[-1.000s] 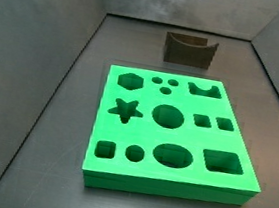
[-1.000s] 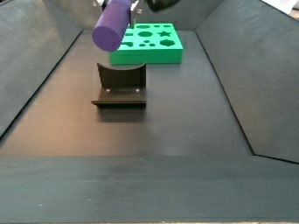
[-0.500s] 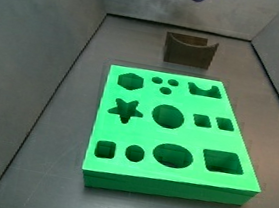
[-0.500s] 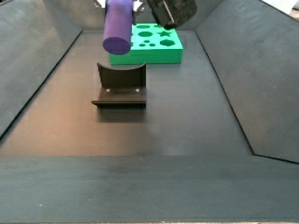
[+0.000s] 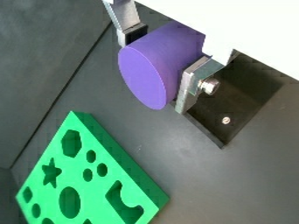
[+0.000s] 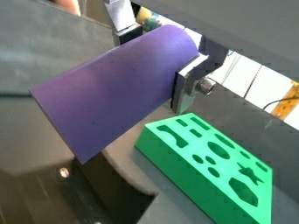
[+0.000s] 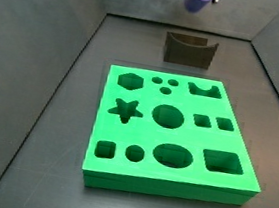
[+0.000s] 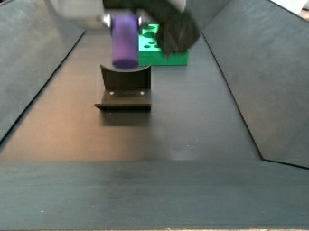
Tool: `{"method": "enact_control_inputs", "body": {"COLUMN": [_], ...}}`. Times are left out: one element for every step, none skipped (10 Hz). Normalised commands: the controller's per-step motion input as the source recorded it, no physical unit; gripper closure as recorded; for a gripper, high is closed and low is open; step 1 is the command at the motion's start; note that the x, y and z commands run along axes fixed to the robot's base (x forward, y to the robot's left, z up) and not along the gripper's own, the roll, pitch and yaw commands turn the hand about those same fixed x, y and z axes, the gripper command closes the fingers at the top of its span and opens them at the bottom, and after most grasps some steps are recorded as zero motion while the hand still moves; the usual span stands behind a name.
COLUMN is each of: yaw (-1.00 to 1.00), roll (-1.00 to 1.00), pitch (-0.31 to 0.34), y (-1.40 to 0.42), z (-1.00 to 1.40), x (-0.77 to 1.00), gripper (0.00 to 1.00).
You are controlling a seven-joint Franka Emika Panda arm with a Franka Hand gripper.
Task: Pick up the round object. Move up. Place the round object on the fixture. Regrasp the round object. Move to above the board. Insert the round object.
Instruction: Place the round object on the fixture.
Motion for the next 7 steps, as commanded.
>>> {"method": "enact_control_inputs", "body": {"yaw": [-0.25, -0.27, -0.27, -0.24, -0.23, -0.19, -0.15], "roll": [-0.76, -0.58, -0.46, -0.24, -0.2, -0.17, -0.16], "pitch": [0.214, 0.146, 0.105, 0.014, -0.017, -0.058, -0.078], "y": [0.14, 0.14, 0.14, 0.13, 0.14, 0.11, 0.09], "z": [-1.0, -1.0, -1.0, -1.0, -1.0, -0.76, -0.55], "x": [0.16, 0.16, 0.16, 0.18, 0.18, 0.15, 0.12], "gripper": [1.0, 1.0, 1.0, 1.0, 1.0, 1.0, 1.0]}}
